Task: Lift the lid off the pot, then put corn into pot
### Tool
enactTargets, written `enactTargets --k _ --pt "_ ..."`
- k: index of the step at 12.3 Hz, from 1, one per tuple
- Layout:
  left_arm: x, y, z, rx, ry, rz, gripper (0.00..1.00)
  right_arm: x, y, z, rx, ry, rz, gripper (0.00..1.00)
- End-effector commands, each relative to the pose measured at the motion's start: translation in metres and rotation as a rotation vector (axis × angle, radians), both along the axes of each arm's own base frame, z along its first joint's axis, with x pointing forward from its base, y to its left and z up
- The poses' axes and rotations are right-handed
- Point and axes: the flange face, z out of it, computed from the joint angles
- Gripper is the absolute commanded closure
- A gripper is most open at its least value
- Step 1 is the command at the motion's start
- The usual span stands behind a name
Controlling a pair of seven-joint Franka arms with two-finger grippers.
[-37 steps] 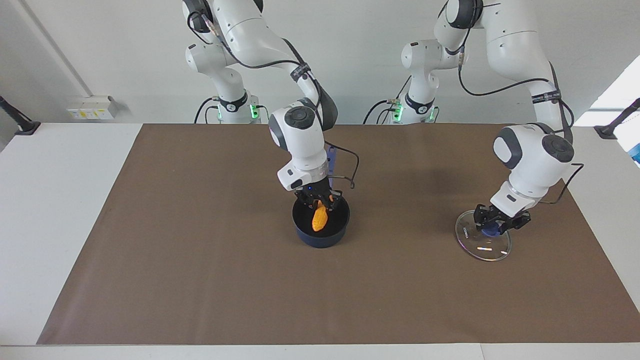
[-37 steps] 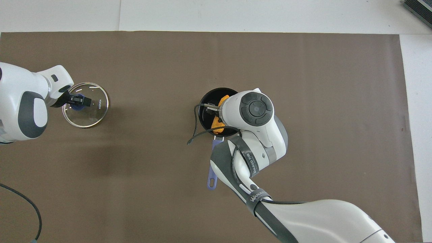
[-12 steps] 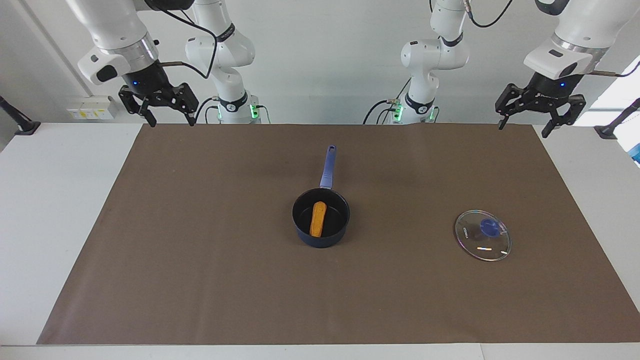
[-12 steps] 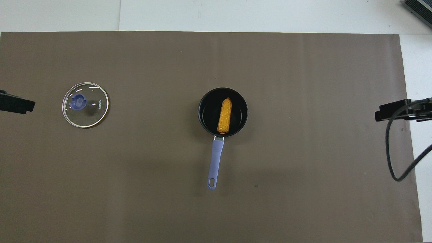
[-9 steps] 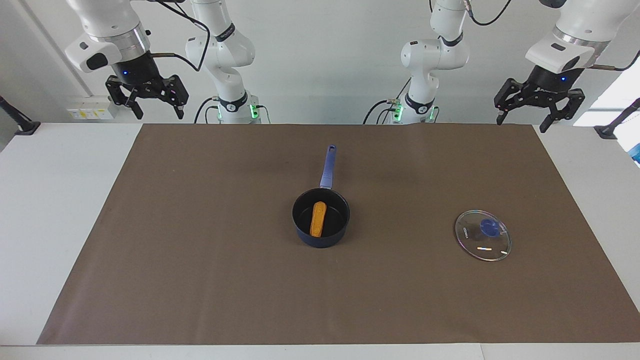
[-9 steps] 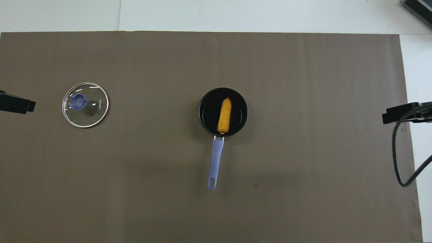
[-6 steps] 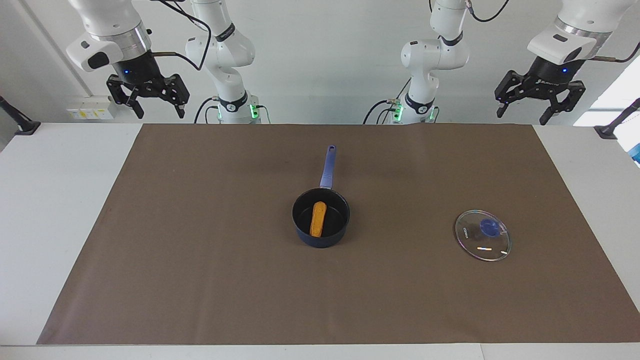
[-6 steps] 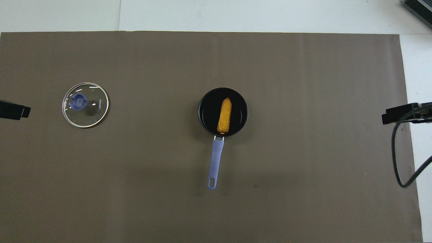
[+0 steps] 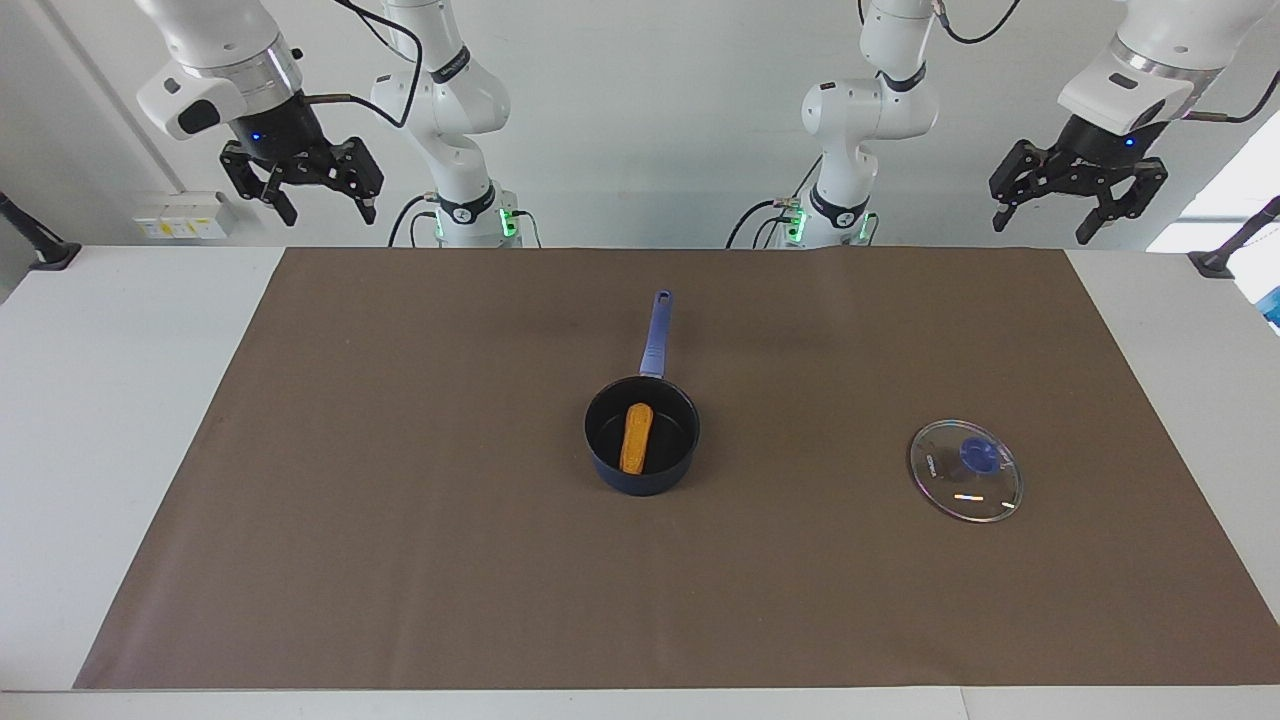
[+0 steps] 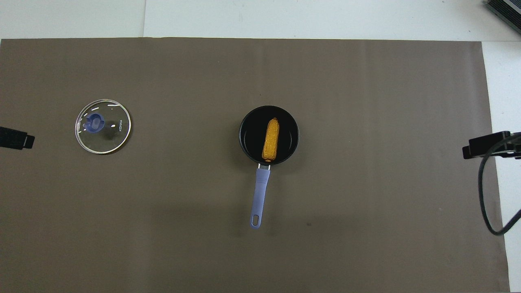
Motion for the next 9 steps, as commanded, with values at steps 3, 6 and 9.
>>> enactTargets --k 3,6,9 --pt "-0.0085 0.0039 0.0028 0.023 0.025 0.035 0.0 -0.0049 0.0008 0.0059 0.019 0.002 -0.015 0.0" --pt "-0.0055 0.006 0.0006 0.022 0.039 0.051 0.0 -0.0042 0.0044 0.0087 -0.018 -0.027 -0.004 0.0" --pt "-0.0061 -0.0023 0.0051 0.02 0.031 0.088 0.0 -0.0025 0.0029 0.0092 -0.003 -0.044 -0.015 0.0"
